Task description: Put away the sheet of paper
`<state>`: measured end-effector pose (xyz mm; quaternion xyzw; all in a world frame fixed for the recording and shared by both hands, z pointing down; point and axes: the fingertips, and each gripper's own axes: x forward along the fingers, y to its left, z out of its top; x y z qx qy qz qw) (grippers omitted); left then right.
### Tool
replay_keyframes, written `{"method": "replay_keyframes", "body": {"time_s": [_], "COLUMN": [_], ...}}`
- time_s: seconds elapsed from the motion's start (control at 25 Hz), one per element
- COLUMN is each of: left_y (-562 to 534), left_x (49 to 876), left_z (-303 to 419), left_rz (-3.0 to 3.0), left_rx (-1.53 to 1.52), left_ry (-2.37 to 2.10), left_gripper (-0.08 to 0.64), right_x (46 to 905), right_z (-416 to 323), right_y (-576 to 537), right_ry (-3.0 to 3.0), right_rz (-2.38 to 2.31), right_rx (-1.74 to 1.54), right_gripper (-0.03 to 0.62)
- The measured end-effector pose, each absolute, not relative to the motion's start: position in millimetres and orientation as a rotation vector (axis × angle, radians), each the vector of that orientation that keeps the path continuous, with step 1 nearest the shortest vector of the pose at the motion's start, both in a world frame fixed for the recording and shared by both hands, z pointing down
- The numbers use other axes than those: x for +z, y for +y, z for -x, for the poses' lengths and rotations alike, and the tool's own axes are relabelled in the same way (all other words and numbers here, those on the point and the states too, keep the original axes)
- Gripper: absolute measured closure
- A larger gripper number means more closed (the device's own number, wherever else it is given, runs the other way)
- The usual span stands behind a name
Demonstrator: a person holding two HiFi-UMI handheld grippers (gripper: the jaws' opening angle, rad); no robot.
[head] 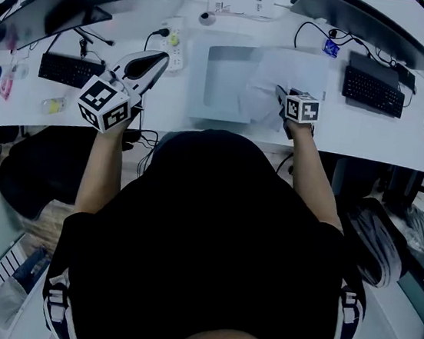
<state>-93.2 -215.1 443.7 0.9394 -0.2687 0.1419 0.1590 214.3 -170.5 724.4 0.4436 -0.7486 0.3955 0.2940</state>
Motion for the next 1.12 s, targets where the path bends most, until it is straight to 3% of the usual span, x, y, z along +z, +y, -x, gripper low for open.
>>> {"method": "replay_keyframes", "body": {"time_s": [1.12], "left_y": [-220], "left_x": [462], "left_z": [93], "left_rz": [-2.655], "left_rx": [0.443], "left_ry": [-0.752], "left_gripper": [0.538], "right_x": [784], "right_z": [-229], "right_y": [-165], "right_ry": [-1.858], "right_rz": [-1.163], "right_rx": [1.137], "right_gripper": [0.577]}}
